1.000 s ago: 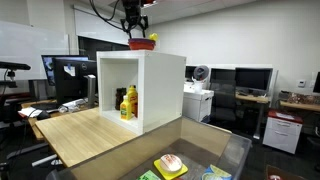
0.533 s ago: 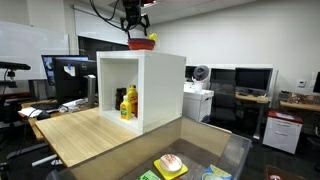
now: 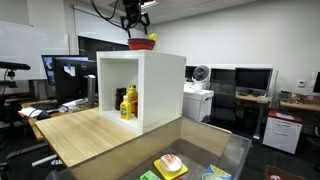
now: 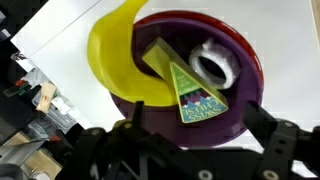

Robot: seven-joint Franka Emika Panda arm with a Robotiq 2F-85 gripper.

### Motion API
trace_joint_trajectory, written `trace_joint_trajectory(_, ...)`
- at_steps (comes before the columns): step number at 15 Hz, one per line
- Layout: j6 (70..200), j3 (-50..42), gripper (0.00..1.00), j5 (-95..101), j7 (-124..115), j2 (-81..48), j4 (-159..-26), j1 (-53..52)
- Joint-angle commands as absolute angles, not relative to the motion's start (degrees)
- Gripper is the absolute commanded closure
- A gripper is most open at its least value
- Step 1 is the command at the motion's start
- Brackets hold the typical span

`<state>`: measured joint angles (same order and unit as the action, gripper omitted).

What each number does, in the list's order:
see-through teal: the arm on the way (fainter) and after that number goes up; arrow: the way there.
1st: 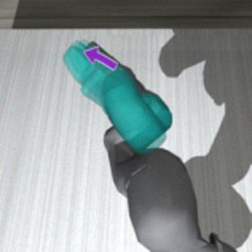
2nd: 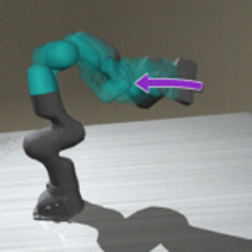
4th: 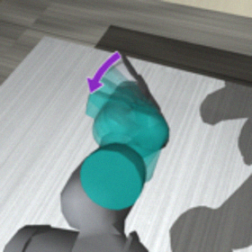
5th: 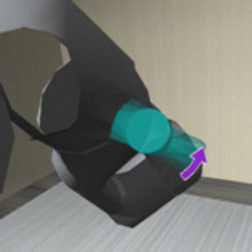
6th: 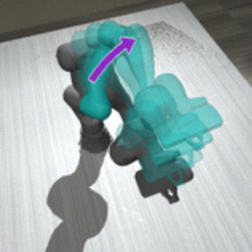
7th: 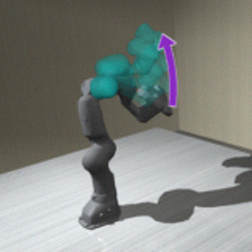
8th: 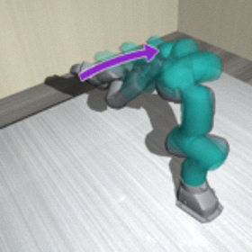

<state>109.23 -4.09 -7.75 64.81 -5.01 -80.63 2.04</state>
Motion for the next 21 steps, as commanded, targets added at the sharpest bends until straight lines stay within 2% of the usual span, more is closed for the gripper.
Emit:
trace_joint_trajectory(1,109.4,-4.13,0.0,-7.53,63.73,-6.52,-77.47,2.01)
trace_joint_trajectory(14,94.86,-6.55,0.0,-6.16,63.84,-6.26,-69.94,2.35)
trace_joint_trajectory(21,91.37,-7.54,0.0,-6.06,64.29,-5.64,-68.69,2.12)
